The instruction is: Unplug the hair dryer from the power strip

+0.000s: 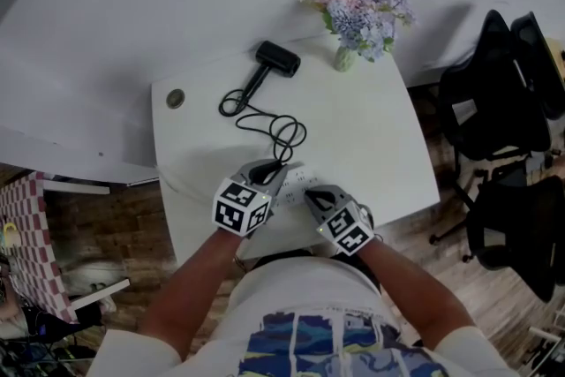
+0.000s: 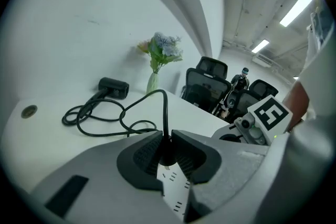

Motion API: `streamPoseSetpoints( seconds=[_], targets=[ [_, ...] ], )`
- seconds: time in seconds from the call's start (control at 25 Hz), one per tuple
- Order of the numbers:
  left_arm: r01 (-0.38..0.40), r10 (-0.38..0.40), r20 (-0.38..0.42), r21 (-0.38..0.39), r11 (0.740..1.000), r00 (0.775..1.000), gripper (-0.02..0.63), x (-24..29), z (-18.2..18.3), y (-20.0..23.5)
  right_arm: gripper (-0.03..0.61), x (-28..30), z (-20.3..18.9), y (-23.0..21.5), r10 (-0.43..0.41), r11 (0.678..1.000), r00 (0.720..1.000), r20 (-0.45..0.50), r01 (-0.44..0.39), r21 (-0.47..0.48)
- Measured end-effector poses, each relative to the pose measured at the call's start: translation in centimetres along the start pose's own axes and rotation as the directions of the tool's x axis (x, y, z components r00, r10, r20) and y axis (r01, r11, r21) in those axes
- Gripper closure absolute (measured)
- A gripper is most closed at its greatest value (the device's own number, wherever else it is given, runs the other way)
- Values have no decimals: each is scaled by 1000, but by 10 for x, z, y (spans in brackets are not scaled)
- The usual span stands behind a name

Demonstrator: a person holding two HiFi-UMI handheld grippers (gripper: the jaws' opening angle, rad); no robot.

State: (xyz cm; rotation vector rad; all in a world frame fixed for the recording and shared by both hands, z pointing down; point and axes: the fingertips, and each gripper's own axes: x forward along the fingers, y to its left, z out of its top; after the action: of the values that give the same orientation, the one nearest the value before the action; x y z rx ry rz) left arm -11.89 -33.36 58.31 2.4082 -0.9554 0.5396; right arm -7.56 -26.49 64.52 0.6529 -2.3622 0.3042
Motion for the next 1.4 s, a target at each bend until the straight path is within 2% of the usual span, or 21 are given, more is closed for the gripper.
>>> streamPoseSetpoints(
  seconds=[0.12, 0.4, 1.4],
  targets=[
    [30, -30, 11, 12, 999, 999, 561, -3, 11, -2, 584, -1, -2, 0, 4, 1000, 1000, -2, -4, 9],
    [41, -39, 43, -52, 998, 998, 561, -13, 17, 3, 583, 0, -2, -2, 38, 998, 999, 7, -38, 51],
    [-7, 23, 116, -131, 991, 993, 561, -50, 29, 12, 583, -52, 14, 18, 61, 981, 990, 126, -83, 176]
  ],
)
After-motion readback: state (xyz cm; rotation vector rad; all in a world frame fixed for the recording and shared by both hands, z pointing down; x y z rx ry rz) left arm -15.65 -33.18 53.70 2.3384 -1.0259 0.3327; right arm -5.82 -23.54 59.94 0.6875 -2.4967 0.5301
